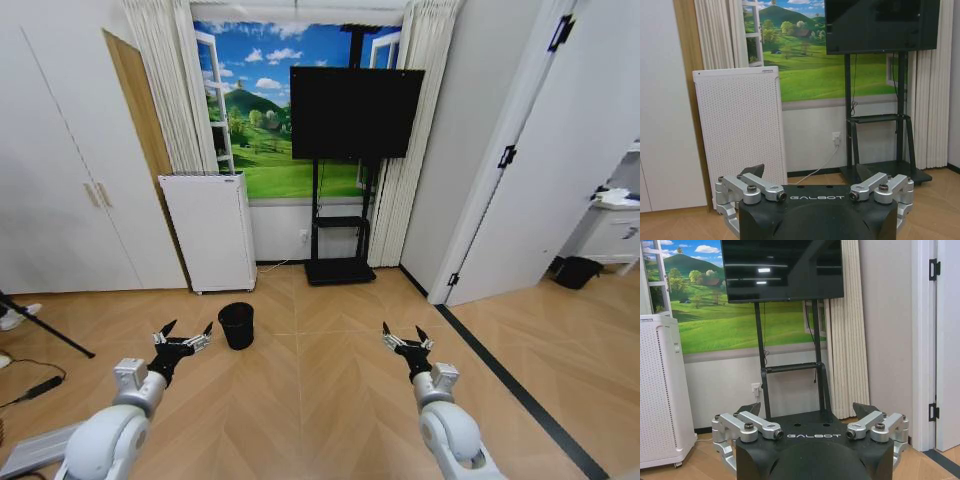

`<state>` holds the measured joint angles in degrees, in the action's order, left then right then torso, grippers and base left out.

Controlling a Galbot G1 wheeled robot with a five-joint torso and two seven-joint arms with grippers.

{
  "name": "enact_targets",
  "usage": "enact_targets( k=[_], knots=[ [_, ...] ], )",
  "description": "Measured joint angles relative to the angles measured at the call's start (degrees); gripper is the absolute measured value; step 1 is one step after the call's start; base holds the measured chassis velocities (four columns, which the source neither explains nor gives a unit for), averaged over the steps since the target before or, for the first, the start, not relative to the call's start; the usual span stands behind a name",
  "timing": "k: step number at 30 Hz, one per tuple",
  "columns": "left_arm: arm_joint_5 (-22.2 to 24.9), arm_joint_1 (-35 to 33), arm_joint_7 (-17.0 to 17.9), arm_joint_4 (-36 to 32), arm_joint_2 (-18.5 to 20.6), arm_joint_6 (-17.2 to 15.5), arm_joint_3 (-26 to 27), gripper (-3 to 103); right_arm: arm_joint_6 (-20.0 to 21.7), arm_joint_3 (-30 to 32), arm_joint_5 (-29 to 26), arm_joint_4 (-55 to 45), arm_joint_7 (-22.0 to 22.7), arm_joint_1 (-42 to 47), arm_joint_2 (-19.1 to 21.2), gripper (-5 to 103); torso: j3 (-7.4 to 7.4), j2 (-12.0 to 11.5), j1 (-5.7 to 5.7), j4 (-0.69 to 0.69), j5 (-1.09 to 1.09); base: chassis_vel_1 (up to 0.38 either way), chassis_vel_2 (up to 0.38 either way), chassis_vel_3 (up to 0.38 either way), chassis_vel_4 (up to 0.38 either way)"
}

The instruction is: Pick up the trash bin and place the garbage on the floor into it.

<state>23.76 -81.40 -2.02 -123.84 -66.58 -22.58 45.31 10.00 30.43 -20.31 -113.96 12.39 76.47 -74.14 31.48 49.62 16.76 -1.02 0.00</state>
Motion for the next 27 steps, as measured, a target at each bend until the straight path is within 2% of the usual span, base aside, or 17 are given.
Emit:
enact_targets(
  k=[27],
  knots=[
    [-0.08, -0.02, -0.17, -0.01, 0.02, -0.08, 0.04, 100, 0.00, -0.04, 0.07, -0.02, 0.02, -0.05, -0.02, 100, 0.00, -0.01, 0.00, 0.00, 0.00, 0.000, 0.000, 0.000, 0.000]
  ],
)
